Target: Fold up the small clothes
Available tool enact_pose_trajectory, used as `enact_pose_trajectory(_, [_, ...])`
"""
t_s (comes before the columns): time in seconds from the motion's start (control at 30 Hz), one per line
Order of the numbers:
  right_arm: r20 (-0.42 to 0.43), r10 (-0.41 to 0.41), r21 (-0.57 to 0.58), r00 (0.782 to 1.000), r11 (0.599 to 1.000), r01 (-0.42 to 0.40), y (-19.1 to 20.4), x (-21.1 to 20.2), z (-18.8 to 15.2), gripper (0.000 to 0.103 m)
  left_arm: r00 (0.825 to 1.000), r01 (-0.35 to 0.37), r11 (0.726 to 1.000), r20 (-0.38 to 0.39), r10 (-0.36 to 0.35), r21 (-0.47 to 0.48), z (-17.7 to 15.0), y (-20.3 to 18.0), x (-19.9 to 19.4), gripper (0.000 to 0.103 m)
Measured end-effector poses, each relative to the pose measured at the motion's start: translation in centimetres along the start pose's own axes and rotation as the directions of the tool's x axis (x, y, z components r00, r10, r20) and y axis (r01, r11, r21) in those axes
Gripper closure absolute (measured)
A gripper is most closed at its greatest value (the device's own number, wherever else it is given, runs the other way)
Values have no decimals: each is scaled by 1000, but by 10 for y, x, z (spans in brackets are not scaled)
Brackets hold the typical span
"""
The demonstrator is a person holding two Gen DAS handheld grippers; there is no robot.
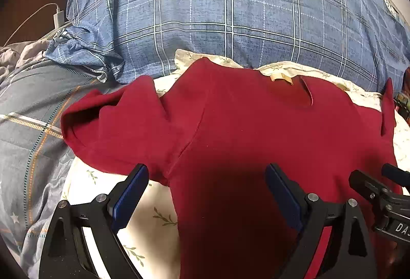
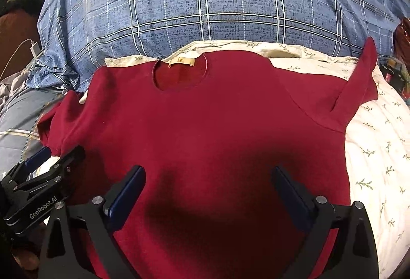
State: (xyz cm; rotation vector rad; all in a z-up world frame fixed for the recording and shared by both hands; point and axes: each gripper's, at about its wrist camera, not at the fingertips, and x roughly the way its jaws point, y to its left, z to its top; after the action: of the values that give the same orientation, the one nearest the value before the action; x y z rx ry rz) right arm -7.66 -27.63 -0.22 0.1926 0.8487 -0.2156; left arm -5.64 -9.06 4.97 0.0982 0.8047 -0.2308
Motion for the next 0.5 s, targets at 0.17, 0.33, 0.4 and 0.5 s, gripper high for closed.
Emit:
enact_pose_trajectory(0.17, [-4, -6, 9, 1000, 1000, 6, -2, 3, 0, 3, 1000, 0, 1000, -8, 0, 7, 0, -3, 2, 11])
enact_pose_trajectory(0.33, [-14, -8, 17, 1000, 1000, 8, -4, 6, -1, 3, 1000, 0, 1000, -9, 0, 12, 0, -4, 3, 11])
enact_pose_trajectory(0.4, [-13, -11, 15, 1000, 1000, 11, -4, 7, -1, 3, 1000, -1, 1000, -11, 1, 15, 0, -5, 4, 11])
enact_pose_trajectory(0.5, [-14, -10, 14, 1000, 1000, 10, -4, 7, -1, 3, 1000, 2, 1000, -10, -1, 14, 0, -5, 4, 11])
